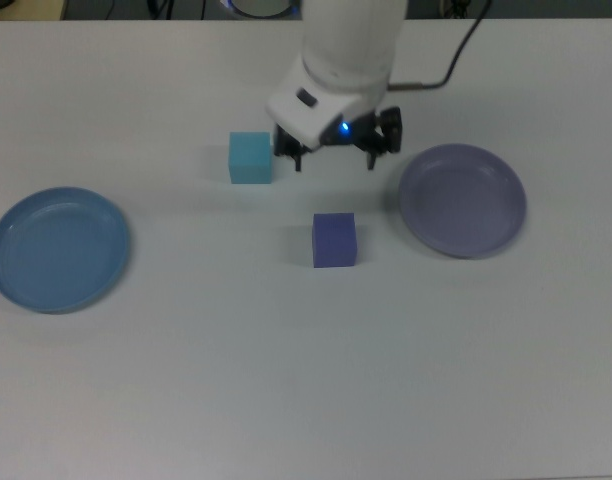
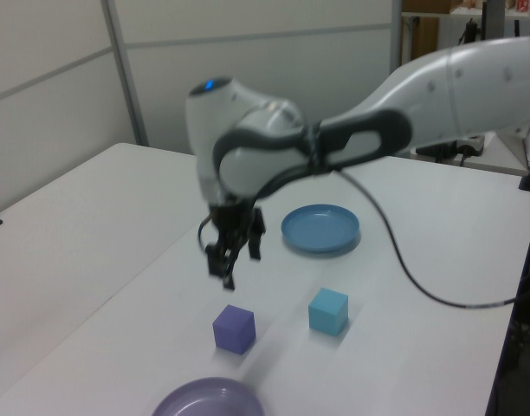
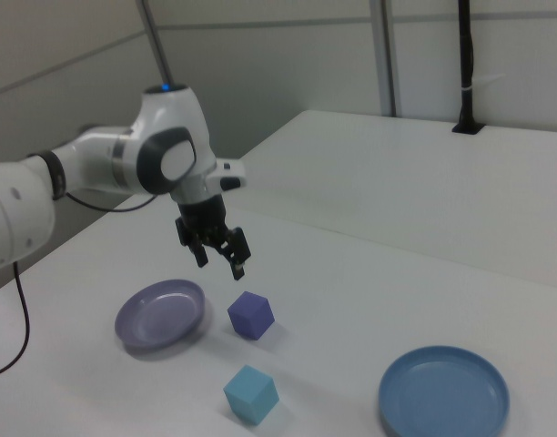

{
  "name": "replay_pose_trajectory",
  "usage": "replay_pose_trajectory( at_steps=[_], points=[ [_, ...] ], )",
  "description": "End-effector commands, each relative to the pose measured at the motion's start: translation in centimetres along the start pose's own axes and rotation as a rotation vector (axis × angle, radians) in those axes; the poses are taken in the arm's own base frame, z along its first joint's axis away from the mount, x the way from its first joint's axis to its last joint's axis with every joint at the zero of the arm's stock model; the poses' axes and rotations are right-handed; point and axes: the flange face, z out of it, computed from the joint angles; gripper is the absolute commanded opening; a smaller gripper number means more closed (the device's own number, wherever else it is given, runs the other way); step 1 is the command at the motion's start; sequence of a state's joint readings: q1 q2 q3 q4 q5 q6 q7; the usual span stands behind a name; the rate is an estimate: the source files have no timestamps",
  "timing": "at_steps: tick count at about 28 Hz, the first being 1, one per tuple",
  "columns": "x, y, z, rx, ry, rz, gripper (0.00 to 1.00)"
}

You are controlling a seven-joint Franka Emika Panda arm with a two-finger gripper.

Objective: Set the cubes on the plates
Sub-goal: 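Move the gripper down over the dark purple cube and grasp it, then carry the purple cube over the lavender plate and lower it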

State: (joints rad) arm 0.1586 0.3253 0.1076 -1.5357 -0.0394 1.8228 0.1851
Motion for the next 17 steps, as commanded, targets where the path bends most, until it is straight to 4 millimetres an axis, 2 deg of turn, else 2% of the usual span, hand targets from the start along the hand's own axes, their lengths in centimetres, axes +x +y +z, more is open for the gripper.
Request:
replay_pose_trajectory(
  at_steps=[1, 2, 3, 5, 8, 9, 17],
  points=[
    [1.3, -1.0, 4.5, -0.031, 0.0, 0.04, 1.0],
    [1.4, -1.2, 5.1, -0.033, -0.006, 0.044, 1.0],
    [1.6, -2.2, 6.5, -0.038, -0.014, 0.048, 1.0],
    [1.9, -2.9, 7.4, -0.045, -0.006, 0.058, 1.0],
    [2.0, -2.7, 8.4, -0.067, -0.009, 0.073, 1.0],
    [2.1, -2.7, 9.4, -0.081, -0.022, 0.071, 1.0],
    [2.8, -1.9, 13.7, -0.122, -0.052, 0.061, 1.0]
  ],
)
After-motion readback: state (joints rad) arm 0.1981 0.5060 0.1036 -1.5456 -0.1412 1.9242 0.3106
